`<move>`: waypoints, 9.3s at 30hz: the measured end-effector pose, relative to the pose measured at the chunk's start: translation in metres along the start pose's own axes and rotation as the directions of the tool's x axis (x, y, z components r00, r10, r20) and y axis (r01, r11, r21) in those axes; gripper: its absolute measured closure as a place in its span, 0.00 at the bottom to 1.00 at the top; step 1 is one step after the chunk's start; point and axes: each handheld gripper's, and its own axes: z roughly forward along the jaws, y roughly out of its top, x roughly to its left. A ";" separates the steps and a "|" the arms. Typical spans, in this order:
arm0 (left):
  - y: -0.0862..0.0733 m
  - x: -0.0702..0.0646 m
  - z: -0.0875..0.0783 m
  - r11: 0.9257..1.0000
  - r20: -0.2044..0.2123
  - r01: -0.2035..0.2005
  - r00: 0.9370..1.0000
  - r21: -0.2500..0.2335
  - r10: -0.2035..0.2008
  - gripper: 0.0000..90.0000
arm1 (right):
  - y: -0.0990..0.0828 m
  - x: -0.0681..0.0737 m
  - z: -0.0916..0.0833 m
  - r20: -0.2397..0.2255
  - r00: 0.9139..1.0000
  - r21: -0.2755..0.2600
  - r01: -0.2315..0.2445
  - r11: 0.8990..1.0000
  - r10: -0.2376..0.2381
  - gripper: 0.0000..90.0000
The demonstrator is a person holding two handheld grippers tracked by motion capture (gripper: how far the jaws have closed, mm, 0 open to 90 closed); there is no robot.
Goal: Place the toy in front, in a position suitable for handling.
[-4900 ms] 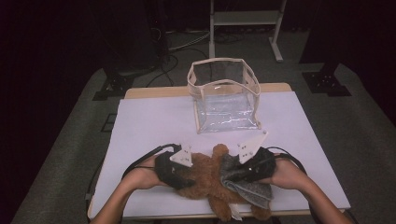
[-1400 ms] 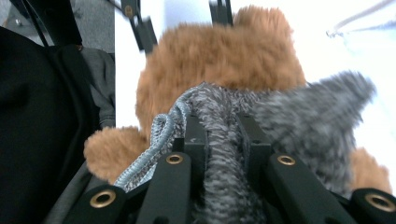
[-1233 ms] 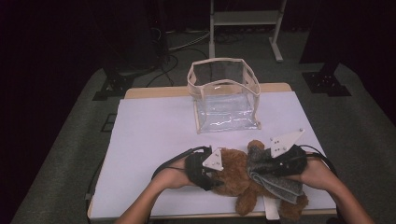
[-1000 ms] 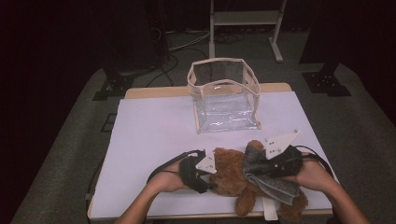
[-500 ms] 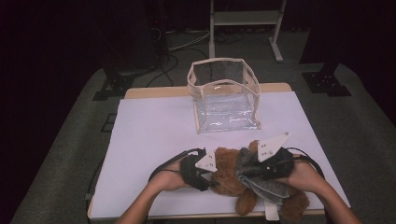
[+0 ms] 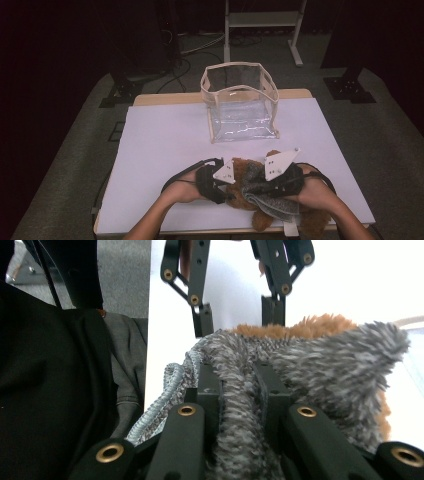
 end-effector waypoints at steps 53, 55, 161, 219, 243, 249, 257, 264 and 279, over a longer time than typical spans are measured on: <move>-0.039 -0.006 -0.037 0.989 -0.057 0.097 0.993 -0.116 -0.104 0.19 | 0.006 -0.022 -0.011 -0.014 0.995 0.024 -0.096 0.995 0.096 0.83; -0.038 -0.007 -0.037 0.989 -0.057 0.087 0.994 -0.118 -0.095 0.19 | 0.016 -0.027 -0.004 -0.021 0.997 0.021 -0.075 0.997 0.075 0.83; 0.017 0.004 -0.020 0.995 0.028 0.021 0.999 -0.096 -0.018 0.16 | -0.051 -0.020 -0.048 0.018 0.990 0.029 -0.140 0.990 0.140 0.83; -0.014 0.014 -0.055 0.996 0.040 0.088 0.995 0.007 -0.088 0.40 | -0.011 -0.012 0.004 -0.093 0.994 -0.023 -0.059 0.998 0.056 0.84; -0.017 -0.007 -0.051 0.998 -0.006 0.056 0.998 0.009 -0.056 0.49 | -0.056 -0.017 -0.056 0.003 0.988 0.014 -0.153 0.988 0.153 0.83; -0.016 -0.008 -0.052 0.999 -0.003 0.045 0.999 0.020 -0.045 0.49 | -0.032 -0.021 -0.045 -0.009 0.995 -0.021 -0.102 0.995 0.102 0.83; -0.021 -0.009 -0.053 0.999 0.001 0.050 0.999 -0.003 -0.050 0.49 | -0.048 -0.026 -0.048 -0.010 0.990 -0.010 -0.142 0.990 0.142 0.83; -0.018 -0.009 -0.052 0.999 -0.003 0.047 0.999 0.010 -0.047 0.49 | -0.055 -0.022 -0.054 -0.001 0.987 -0.024 -0.161 0.987 0.162 0.83; -0.014 -0.011 -0.050 0.999 -0.014 0.040 0.999 0.007 -0.039 0.49 | 0.025 -0.013 0.003 -0.087 0.996 -0.008 0.020 1.000 -0.021 0.83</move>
